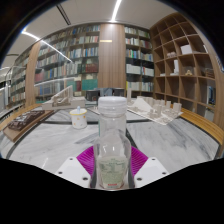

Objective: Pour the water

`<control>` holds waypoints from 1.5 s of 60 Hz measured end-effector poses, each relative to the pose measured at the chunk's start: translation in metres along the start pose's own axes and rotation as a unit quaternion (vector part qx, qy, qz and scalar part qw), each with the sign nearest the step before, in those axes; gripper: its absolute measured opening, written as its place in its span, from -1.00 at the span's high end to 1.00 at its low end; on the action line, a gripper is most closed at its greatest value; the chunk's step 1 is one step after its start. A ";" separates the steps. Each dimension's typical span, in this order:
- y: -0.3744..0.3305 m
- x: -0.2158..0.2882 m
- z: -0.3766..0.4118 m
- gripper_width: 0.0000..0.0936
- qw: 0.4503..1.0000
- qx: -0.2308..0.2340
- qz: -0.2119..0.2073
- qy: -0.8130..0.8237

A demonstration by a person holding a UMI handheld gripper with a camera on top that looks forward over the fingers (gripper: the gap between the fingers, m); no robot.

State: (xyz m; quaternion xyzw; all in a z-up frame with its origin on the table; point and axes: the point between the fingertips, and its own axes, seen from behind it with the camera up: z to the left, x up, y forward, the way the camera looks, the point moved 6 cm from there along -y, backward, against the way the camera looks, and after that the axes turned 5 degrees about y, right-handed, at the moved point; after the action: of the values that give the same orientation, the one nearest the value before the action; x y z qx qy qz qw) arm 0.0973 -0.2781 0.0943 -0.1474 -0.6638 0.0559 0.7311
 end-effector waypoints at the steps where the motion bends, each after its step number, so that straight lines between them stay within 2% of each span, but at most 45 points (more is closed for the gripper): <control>1: 0.000 0.000 0.000 0.08 1.000 0.000 0.000 0.001; 8: -0.004 0.004 -0.002 0.07 1.000 -0.011 0.003 0.001; 17: -0.005 0.029 -0.015 0.08 0.999 -0.046 -0.003 -0.015; 30: 0.023 0.113 -0.072 0.08 0.978 -0.150 -0.036 -0.138; 39: 0.067 0.189 -0.083 0.08 0.927 -0.223 -0.076 -0.291; 48: 0.124 0.256 -0.047 0.09 0.831 -0.262 -0.116 -0.477; 54: 0.167 0.274 -0.001 0.09 0.739 -0.260 -0.137 -0.606; 63: 0.222 0.258 0.075 0.09 0.570 -0.226 -0.159 -0.774; 66: 0.238 0.245 0.094 0.08 0.518 -0.214 -0.158 -0.813; 74: 0.274 0.207 0.121 0.09 0.422 -0.181 -0.142 -0.877; 79: 0.287 0.190 0.130 0.08 0.385 -0.167 -0.147 -0.896; 83: 0.290 0.185 0.133 0.08 0.377 -0.160 -0.155 -0.899; 86: 0.288 0.188 0.135 0.09 0.397 -0.159 -0.164 -0.889; 90: 0.283 0.202 0.130 0.09 0.450 -0.164 -0.170 -0.861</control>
State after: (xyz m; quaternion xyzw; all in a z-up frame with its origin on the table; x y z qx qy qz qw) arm 0.0237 0.0654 0.2146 -0.0255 -0.9625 -0.0808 -0.2578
